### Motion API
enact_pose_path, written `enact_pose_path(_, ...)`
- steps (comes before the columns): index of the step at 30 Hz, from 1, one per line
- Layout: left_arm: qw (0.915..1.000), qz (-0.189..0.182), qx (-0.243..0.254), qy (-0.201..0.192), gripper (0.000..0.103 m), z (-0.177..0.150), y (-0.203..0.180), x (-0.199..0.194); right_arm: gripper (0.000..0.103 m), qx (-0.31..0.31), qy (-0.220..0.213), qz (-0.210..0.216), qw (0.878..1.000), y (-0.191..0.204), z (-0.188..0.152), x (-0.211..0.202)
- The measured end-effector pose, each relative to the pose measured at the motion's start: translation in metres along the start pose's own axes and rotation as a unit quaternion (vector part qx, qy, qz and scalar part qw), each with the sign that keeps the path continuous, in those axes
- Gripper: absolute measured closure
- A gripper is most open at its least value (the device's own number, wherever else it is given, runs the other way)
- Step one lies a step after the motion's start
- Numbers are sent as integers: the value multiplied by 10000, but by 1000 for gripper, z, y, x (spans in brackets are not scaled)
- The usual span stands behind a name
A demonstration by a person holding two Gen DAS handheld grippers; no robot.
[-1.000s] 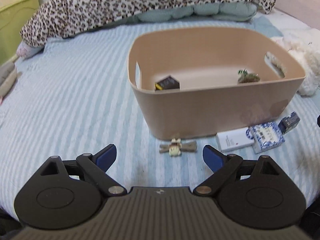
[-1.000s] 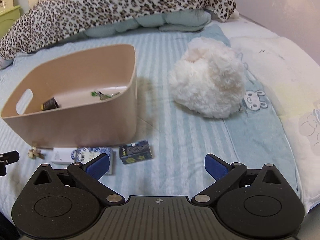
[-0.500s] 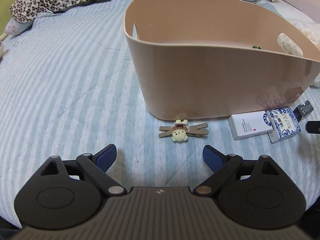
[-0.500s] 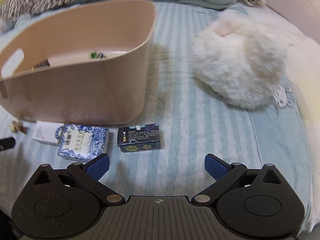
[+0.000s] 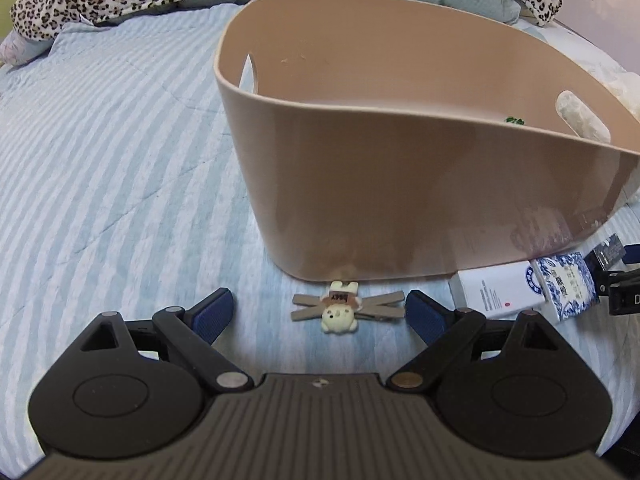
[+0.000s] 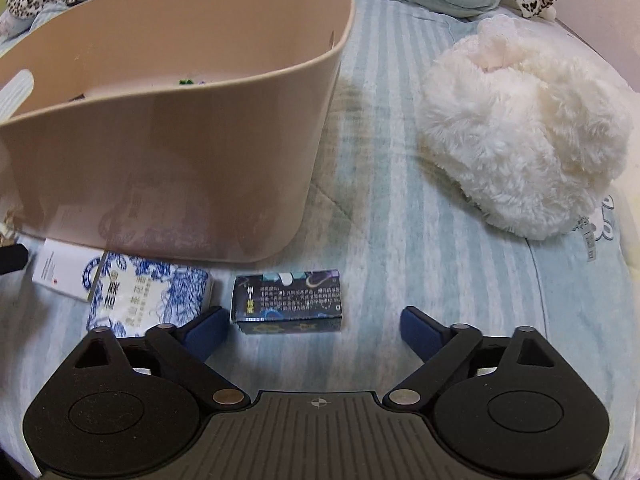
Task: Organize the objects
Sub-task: 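Grasp the wooden bear clip with the left tool while the right tool grasps the dark star box, then drop the bear clip into the basket with the left tool while the right drops the star box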
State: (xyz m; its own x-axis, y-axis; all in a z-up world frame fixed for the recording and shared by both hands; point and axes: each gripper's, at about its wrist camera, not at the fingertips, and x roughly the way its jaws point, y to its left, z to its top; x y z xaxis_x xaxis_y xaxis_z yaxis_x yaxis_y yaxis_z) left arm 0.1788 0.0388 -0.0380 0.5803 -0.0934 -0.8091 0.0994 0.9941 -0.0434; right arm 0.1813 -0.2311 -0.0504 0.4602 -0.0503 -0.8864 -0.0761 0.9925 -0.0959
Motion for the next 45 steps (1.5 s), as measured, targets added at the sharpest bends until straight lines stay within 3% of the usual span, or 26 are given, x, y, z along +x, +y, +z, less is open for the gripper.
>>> enact_pose_path(3,9998,130,120,-28,17,-2,-3,3,28,55,-101,11,9999,0,1,0)
enact_pose_path(5,9996,234,139,-16,28,-2,-2,3,37,98,-121,52,9999,0,-1,-1)
enact_pose_path(6,9997,235,45,-36,33,1,1,3,49,77,-130,65,9999,2,-1,-2)
enact_pose_path(7,9997,226,-50,-40,44,1,3,1,54,37,-147,66,9999,4,-3,-3)
enact_pose_path(14,9995,261,-171,-97,46,-3,13,-8,54,-179,-305,-345,9988,15,-10,-18)
enact_pose_path(19,9998,103,-114,-133,46,-10,5,-25,54,-62,-430,-231,9988,13,-17,-37)
enact_pose_path(30,9970,40,370,-672,46,-7,-21,-75,54,272,-842,134,9960,7,-26,-76)
enact_pose_path(37,9914,-80,536,-1192,46,10,-27,-113,54,452,-1326,305,9897,5,-19,-109)
enact_pose_path(45,9842,90,528,-1689,46,40,-30,-130,54,381,-2158,457,9746,20,4,-153)
